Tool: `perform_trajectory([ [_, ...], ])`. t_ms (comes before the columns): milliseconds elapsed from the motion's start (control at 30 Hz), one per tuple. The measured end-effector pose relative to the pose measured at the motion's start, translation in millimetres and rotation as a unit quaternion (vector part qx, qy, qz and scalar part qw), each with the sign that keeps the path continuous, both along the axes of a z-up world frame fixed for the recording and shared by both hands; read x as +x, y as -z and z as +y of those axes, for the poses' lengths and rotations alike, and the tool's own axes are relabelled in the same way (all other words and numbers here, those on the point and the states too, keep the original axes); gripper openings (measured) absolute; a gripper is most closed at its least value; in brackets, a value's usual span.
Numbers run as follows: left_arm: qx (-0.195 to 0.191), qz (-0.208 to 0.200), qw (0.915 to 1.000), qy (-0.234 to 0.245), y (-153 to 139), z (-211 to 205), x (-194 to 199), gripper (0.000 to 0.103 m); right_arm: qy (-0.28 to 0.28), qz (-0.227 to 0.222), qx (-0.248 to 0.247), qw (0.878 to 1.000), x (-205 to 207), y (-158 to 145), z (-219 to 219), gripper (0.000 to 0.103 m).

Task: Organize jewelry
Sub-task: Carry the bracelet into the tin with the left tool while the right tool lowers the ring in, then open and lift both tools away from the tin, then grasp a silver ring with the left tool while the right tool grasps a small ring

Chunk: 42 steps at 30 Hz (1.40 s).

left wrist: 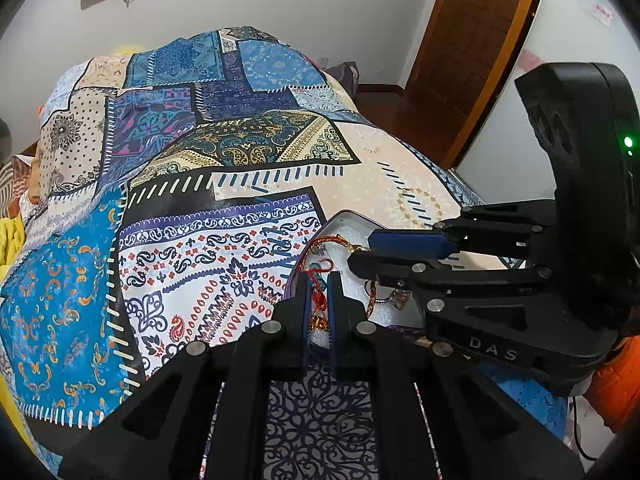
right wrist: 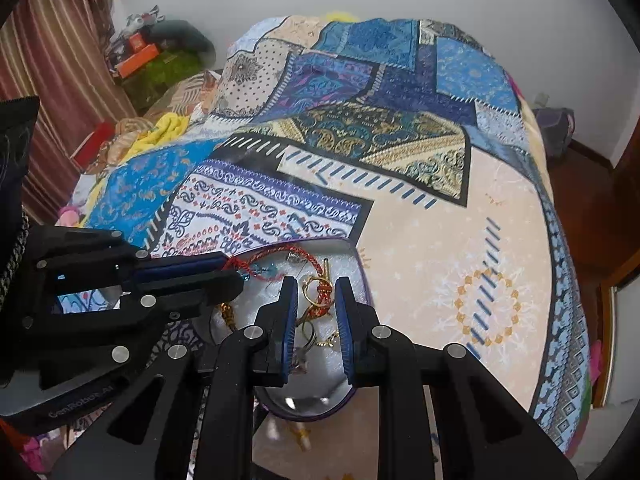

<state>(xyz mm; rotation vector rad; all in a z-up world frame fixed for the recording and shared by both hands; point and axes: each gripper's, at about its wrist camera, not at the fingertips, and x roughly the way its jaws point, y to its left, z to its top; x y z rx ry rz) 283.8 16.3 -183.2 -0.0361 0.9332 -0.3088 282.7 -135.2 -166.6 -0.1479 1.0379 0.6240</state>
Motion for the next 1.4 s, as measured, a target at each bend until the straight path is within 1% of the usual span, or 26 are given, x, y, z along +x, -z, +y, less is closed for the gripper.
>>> perform_trajectory([
  [133, 0.004, -0.001, 1.0, 0.0, -1.5, -1.0, -3.2, 0.006, 0.0, 0.012, -0.005, 1.0, -0.1, 1.4, 0.5, 0.017],
  [233, 0.006, -0.004, 1.0, 0.0, -5.1, -1.4, -6.3, 0.006, 0.001, 0.009, -0.011, 1.0, -2.5, -0.9, 0.9, 0.017],
  [400, 0.011, -0.016, 0.9998, -0.002, -15.9, -0.5, -14.6, 0.006, 0.005, -0.005, -0.01, 1.0, -9.1, -11.6, -0.2, 0.017],
  [600, 0.019, -0.029, 0.9993, -0.013, -30.4, 4.1, -29.3, 0.007, 0.013, -0.036, -0.009, 0.999, -22.8, -32.5, -2.8, 0.018],
  [767, 0.022, -0.04, 0.9987, -0.025, -42.0, 9.6, -44.5, 0.019, 0.016, -0.064, -0.01, 0.998, -41.7, -52.0, -1.6, 0.018],
  [900, 0.026, -0.048, 0.9981, -0.029, -50.3, 12.9, -57.8, 0.02, 0.015, -0.079, -0.009, 0.997, -54.7, -63.1, -1.4, 0.018],
  [967, 0.03, -0.05, 0.9978, -0.031, -53.1, 14.1, -63.5, 0.021, 0.015, -0.083, -0.005, 0.996, -62.7, -67.7, -2.2, 0.022],
  [1000, 0.032, -0.051, 0.9977, -0.032, -54.4, 15.1, -66.9, 0.022, 0.015, -0.085, -0.004, 0.996, -65.7, -69.1, -2.5, 0.027],
  [1033, 0.033, -0.051, 0.9976, -0.034, -55.0, 16.1, -69.7, 0.026, 0.017, -0.088, -0.003, 0.996, -68.2, -70.5, -2.6, 0.033],
  [1067, 0.034, -0.052, 0.9975, -0.036, -55.7, 17.2, -72.7, 0.031, 0.019, -0.093, -0.002, 0.996, -71.2, -71.6, -3.4, 0.036],
  [1100, 0.035, -0.053, 0.9973, -0.038, -56.2, 18.0, -76.7, 0.033, 0.02, -0.097, -0.001, 0.995, -74.1, -72.6, -4.0, 0.037],
  [1267, 0.045, -0.053, 0.9969, -0.036, -53.9, 17.3, -90.8, 0.035, 0.024, -0.103, 0.003, 0.994, -85.7, -72.8, -7.1, 0.037],
  [1400, 0.055, -0.044, 0.997, -0.032, -43.8, 14.5, -100.5, 0.039, 0.03, -0.099, 0.004, 0.995, -91.9, -68.9, -11.4, 0.037],
])
